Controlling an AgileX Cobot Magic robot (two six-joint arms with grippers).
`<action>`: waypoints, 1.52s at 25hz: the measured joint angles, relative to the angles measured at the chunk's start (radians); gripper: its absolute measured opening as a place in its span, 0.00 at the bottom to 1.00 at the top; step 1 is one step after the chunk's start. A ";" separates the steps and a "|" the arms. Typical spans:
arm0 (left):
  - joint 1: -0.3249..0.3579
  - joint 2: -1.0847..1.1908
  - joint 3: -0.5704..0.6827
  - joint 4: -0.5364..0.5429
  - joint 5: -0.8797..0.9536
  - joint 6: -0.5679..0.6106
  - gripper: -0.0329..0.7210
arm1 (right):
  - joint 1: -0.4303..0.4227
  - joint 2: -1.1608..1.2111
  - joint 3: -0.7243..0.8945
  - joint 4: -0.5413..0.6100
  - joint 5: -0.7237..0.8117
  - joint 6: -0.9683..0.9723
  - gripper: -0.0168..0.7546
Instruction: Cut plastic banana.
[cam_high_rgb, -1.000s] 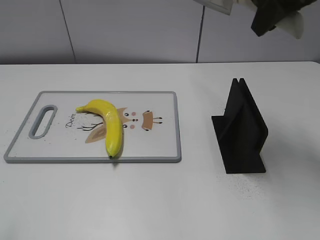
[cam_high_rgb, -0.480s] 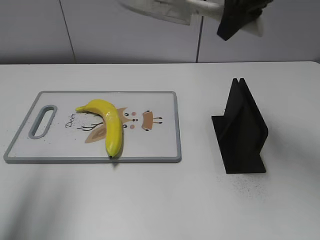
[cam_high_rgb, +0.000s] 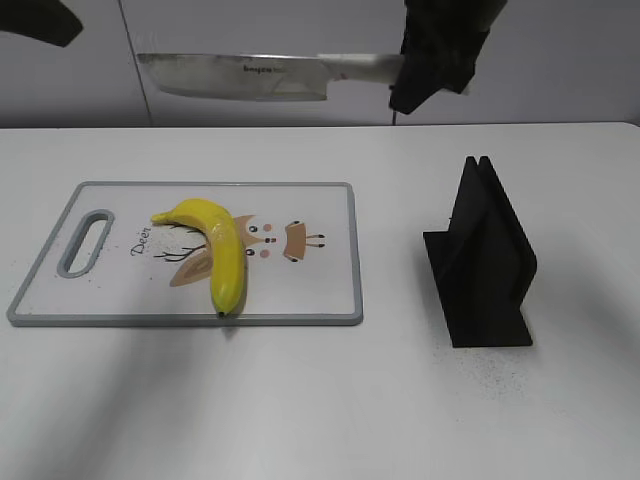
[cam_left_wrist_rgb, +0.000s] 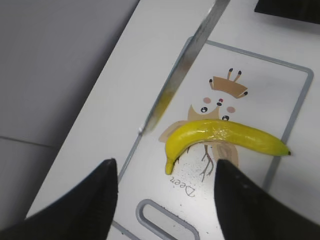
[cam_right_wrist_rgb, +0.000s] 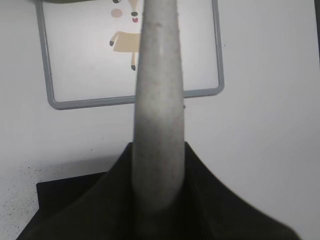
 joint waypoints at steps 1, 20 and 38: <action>0.000 0.025 -0.017 -0.013 0.003 0.041 0.80 | 0.000 0.012 -0.003 0.012 0.000 -0.023 0.23; 0.000 0.345 -0.040 -0.146 0.013 0.326 0.65 | 0.011 0.144 -0.031 0.150 -0.003 -0.181 0.23; -0.001 0.464 -0.040 -0.138 -0.007 0.337 0.05 | 0.011 0.219 -0.038 0.151 -0.027 -0.192 0.23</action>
